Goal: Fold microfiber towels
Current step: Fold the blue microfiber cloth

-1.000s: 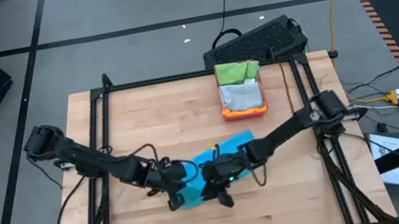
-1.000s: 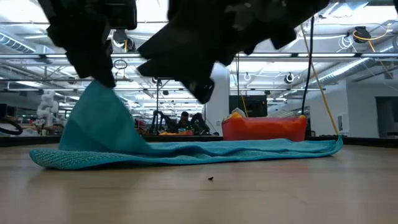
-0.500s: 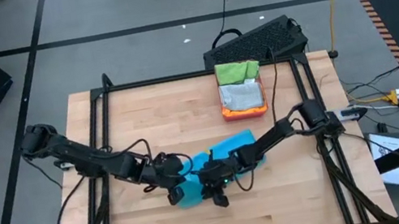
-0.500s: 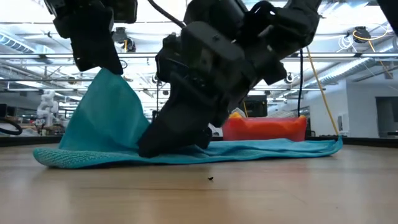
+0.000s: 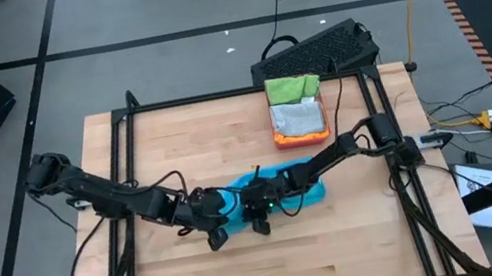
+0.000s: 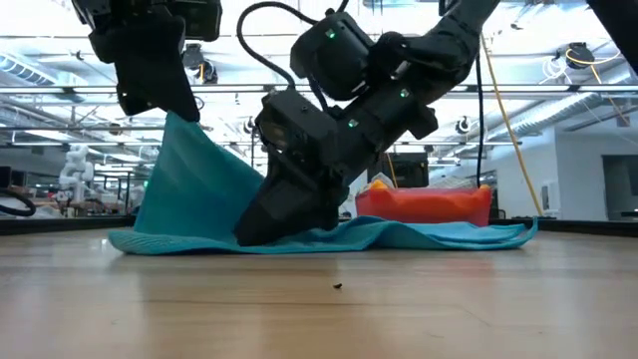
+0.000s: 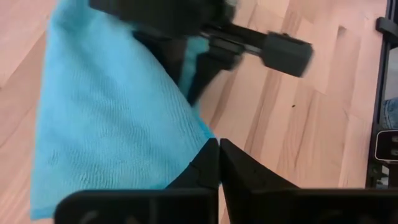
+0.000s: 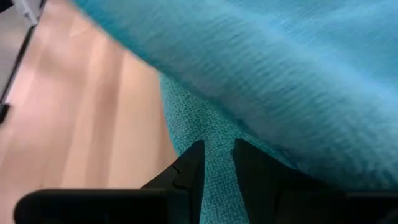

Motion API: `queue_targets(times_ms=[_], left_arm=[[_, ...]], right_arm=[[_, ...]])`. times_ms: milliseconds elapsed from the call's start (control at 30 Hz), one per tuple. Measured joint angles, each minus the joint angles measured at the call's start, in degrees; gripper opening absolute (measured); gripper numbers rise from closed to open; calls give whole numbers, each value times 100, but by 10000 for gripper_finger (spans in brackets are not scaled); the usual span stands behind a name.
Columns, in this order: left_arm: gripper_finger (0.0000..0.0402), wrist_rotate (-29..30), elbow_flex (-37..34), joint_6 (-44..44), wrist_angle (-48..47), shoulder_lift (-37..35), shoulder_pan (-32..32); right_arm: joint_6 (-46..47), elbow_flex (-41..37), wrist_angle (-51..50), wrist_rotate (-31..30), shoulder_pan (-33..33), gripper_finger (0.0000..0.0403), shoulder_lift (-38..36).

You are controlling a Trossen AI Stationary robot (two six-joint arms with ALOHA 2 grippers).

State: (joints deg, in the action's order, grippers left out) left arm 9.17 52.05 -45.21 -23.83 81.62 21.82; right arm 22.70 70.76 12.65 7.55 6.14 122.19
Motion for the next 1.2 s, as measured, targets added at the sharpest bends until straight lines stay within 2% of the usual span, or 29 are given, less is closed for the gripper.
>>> queue_targets(times_ms=[133,267,467,533,633,800,967,1100,1200], left_arm=[[36,-9,-4,-276,1,46,69],[88,43,-4,-613,-17,44,253],[168,277,-4,-2037,-1335,33,750],[180,300,-80,-2429,-1552,43,894],[184,523,-439,-2566,-1203,48,1052],[163,640,-1262,-2362,-113,53,846],[146,647,-1604,-1201,159,57,526],[150,633,-1727,-702,247,57,321],[166,326,-1910,-318,825,57,293]], right_arm=[[33,0,-13,13,-142,82,0],[213,0,-9,254,-234,82,0],[404,-4,-7,457,-293,82,4],[410,-4,-9,505,-302,82,7],[414,-9,11,613,-325,82,8],[417,-11,12,625,-349,82,11],[422,-11,13,655,-349,82,11],[411,-11,13,756,-353,82,11],[417,-11,13,756,-353,82,11]])
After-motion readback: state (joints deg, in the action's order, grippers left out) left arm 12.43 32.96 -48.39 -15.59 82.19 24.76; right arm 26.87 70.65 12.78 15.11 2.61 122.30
